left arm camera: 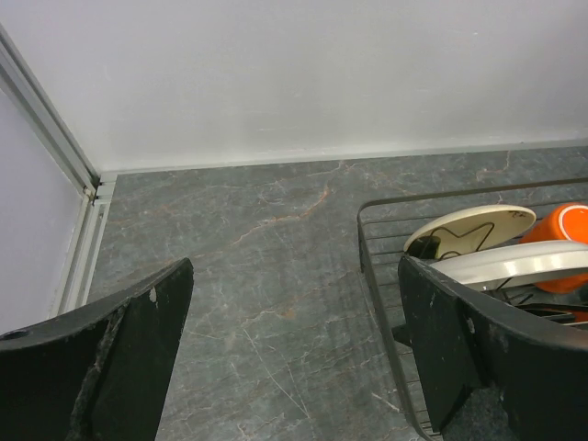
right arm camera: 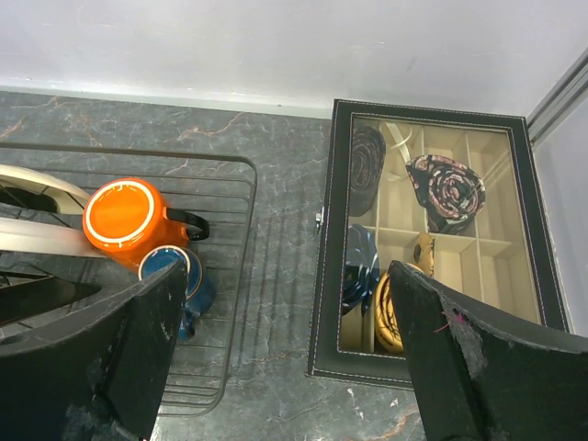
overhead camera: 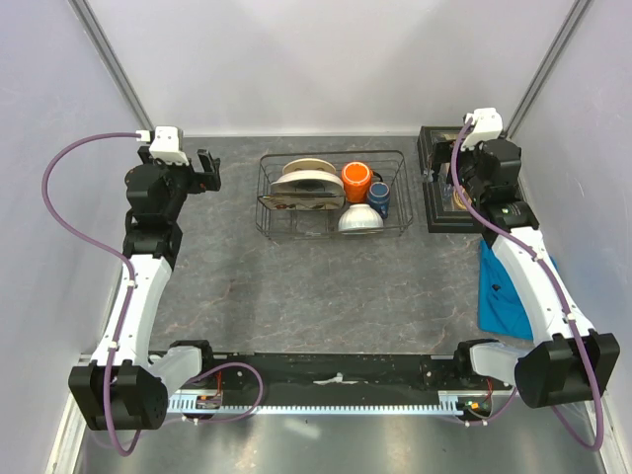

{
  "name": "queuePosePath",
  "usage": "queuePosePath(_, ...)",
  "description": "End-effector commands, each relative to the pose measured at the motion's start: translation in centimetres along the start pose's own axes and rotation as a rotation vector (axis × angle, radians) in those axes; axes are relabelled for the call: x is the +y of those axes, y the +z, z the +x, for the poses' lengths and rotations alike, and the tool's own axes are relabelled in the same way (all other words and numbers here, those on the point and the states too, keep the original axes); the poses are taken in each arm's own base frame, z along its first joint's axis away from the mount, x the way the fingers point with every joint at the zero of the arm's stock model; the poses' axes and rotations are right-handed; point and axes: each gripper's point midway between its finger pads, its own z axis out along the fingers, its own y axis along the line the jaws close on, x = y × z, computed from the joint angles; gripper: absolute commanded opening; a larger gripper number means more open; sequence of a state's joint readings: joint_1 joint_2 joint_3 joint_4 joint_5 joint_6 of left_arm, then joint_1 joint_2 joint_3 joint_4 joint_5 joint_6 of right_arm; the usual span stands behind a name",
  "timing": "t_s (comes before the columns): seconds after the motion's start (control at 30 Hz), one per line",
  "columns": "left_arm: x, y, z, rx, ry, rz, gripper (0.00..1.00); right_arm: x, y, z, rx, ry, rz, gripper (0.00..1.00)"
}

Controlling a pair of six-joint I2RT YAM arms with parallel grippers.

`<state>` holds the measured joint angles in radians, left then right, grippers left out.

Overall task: Unload the mixed dishes from the dish rack
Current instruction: Pick up the plate from the dish rack.

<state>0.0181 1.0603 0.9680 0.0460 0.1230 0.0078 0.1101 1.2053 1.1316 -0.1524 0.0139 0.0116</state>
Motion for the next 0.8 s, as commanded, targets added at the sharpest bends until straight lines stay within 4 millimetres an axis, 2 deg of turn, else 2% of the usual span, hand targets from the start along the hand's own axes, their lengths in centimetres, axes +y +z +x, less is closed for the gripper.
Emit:
queuePosePath(0.0,0.4,0.0,-2.3,-0.053,0.028,-0.014,0.99,0.2,-0.2,-1.3,-0.036,-0.004,-0.013,0.98)
queuePosePath(0.53,-0.1,-0.2,-2.4,-0.055,0.038,0.013,0.99,1.0,-0.3,-1.4,-0.042,-0.031,-0.065,0.98)
queuePosePath(0.77,-1.8,-0.6,-1.2,-0.023,0.122,0.133,0.99,3.5,-0.3,-0.8,0.012,-0.084,-0.197,0.98)
